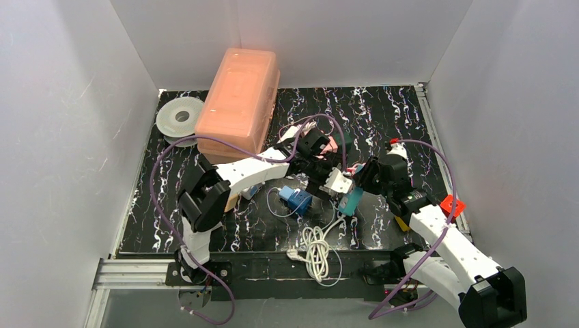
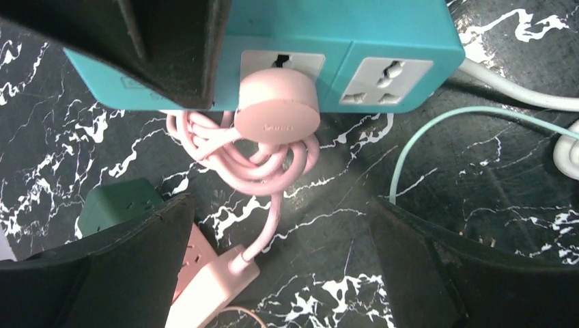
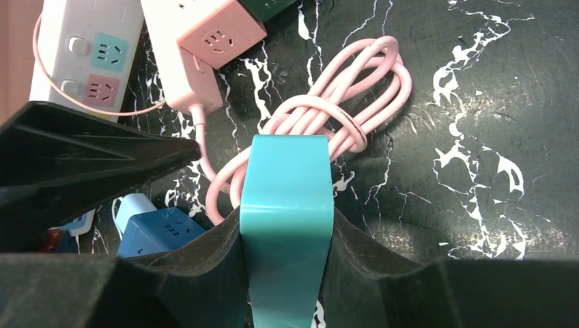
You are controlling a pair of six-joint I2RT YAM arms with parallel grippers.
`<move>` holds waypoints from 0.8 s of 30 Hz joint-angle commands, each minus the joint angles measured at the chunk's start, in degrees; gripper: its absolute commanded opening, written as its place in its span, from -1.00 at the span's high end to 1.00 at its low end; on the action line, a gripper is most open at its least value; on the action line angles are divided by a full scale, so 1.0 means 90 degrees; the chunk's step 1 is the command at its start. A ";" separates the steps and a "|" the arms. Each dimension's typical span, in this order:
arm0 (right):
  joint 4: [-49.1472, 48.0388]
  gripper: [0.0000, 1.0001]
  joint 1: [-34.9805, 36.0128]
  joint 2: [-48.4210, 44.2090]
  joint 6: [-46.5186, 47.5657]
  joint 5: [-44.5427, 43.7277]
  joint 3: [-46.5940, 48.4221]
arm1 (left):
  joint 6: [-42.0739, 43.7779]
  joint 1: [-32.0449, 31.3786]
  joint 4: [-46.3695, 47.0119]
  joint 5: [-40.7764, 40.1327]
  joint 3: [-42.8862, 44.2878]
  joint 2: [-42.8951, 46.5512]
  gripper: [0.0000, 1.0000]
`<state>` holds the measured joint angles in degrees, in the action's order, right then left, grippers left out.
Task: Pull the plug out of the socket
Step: Place the plug at the center of the board, then remove the plug from the socket.
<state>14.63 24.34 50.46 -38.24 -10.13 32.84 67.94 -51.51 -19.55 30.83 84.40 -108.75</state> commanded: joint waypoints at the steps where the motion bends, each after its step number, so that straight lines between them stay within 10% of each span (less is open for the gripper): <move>1: -0.0937 0.97 0.0001 -0.0179 -0.0242 0.0544 0.0099 | 0.0133 -0.0122 -0.0031 0.0371 0.0414 -0.0190 -0.96; 9: -0.1188 0.97 -0.0001 -0.0128 -0.0289 0.0793 0.0165 | 0.0004 -0.0166 0.0396 0.0138 0.0769 -0.0699 -0.75; 15: -0.1301 0.97 0.0001 -0.0236 -0.0388 0.0846 0.0064 | -0.0079 -0.0166 0.0109 -0.0087 0.1188 -0.1011 0.80; 24: -0.1077 0.97 -0.0105 -0.0438 -0.0294 0.0540 -0.0455 | -0.0148 -0.0003 0.0362 -0.0103 0.0789 -0.0568 1.00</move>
<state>8.60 23.35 48.86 -40.45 -8.54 29.58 67.31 -53.43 -19.64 30.94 92.44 -117.78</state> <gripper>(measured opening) 0.432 0.372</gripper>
